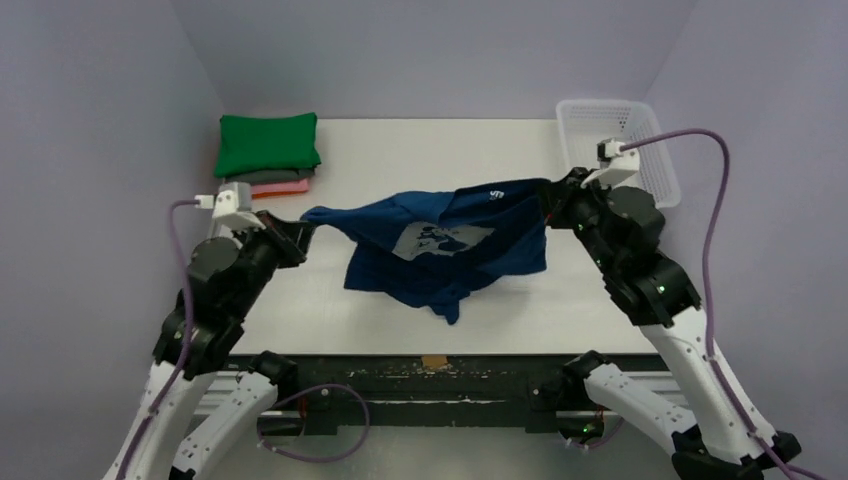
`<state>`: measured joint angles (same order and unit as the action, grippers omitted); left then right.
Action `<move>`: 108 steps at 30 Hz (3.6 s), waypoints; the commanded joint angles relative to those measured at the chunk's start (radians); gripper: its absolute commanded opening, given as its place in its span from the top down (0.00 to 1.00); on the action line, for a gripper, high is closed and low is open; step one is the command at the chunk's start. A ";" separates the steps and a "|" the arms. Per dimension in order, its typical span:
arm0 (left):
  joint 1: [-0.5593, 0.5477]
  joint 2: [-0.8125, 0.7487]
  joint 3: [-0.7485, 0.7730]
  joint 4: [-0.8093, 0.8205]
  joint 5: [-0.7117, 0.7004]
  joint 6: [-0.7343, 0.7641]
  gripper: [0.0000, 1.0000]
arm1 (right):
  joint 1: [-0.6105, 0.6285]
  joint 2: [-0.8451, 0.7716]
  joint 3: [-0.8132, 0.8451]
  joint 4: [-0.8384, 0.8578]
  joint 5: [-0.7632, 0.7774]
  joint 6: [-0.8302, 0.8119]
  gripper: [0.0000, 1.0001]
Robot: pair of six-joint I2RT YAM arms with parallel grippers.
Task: Fold and stack the t-shirts
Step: Flatten out the tshirt
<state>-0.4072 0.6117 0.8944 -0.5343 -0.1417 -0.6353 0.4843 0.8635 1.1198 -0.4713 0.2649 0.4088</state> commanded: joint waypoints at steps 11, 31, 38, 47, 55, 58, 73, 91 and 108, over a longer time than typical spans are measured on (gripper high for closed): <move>-0.001 -0.312 0.383 -0.157 0.164 0.085 1.00 | 0.003 -0.101 0.537 -0.177 -0.425 -0.103 1.00; 0.120 0.795 0.618 -0.132 -0.295 0.155 1.00 | -0.212 0.579 0.369 0.113 -0.006 -0.147 1.00; 0.137 1.252 0.911 -0.183 -0.206 0.189 0.16 | -0.277 1.034 0.538 0.114 -0.054 -0.061 0.48; 0.058 0.988 0.586 -0.053 -0.080 0.151 0.00 | -0.276 0.886 0.331 0.202 -0.136 -0.070 0.22; -0.131 0.672 -0.029 0.159 0.137 -0.076 0.00 | -0.168 0.760 -0.069 0.299 -0.297 -0.019 0.22; -0.186 0.624 -0.164 0.178 0.123 -0.164 0.00 | -0.086 0.746 -0.136 0.297 -0.279 -0.011 0.23; -0.153 1.076 0.087 0.093 0.104 -0.133 0.00 | 0.133 0.720 -0.393 0.421 -0.328 0.166 0.28; 0.083 1.744 1.193 -0.317 0.343 0.066 0.00 | 0.447 0.934 -0.136 0.594 -0.400 0.265 0.32; 0.090 0.550 -0.018 -0.065 -0.004 -0.074 0.00 | 0.417 0.255 -0.447 0.101 0.218 0.279 0.20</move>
<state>-0.3168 1.4036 1.1481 -0.6563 -0.0044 -0.5957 0.9203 1.1877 0.7383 -0.2516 0.3443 0.6510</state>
